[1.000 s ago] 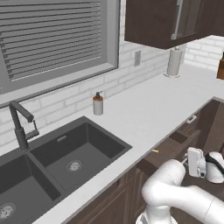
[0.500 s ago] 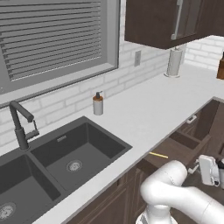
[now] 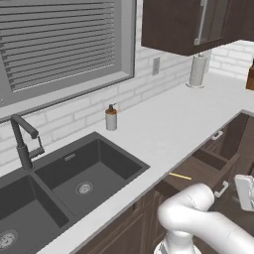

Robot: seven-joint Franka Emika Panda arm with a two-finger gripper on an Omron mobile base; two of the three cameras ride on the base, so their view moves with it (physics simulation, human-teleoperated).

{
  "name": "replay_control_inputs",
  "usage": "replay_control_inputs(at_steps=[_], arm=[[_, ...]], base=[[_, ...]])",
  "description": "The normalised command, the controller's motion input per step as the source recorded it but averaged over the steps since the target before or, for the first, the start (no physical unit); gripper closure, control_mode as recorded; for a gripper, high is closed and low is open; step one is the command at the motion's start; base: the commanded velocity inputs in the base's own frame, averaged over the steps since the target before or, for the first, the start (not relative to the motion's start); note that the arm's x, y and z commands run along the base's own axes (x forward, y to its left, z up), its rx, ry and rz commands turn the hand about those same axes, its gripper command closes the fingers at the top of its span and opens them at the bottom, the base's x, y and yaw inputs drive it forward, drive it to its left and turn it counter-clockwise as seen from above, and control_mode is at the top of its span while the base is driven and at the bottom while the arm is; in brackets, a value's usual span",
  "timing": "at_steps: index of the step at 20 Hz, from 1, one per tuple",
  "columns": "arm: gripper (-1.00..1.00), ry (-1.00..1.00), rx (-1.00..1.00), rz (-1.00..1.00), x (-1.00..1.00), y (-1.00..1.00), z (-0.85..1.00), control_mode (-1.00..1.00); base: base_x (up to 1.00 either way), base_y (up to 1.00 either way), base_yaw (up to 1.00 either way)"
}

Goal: Take a straw from the drawer in front and place it inside the glass cup on the dining counter.

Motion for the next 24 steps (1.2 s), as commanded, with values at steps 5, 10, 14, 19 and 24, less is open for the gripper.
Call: replay_control_inputs(at_steps=[5, 10, 14, 19, 24], arm=[[-1.00, 0.02, -0.03, 0.00, -0.26, -0.08, 0.71, -1.00], [-1.00, 0.12, -0.12, 0.04, 0.04, 0.21, 0.77, -1.00], [-1.00, 0.16, -0.24, 0.12, 0.19, 0.44, 0.64, -1.00], [-1.00, 0.02, -0.29, 0.21, 0.20, 0.28, 0.20, -1.00], [-1.00, -0.09, -0.28, 0.24, 0.07, 0.12, 0.01, -1.00]], base=[[0.00, 0.00, 0.00], [0.00, 0.00, 0.00], [0.00, 0.00, 0.00], [0.00, 0.00, 0.00], [0.00, 0.00, 0.00]])
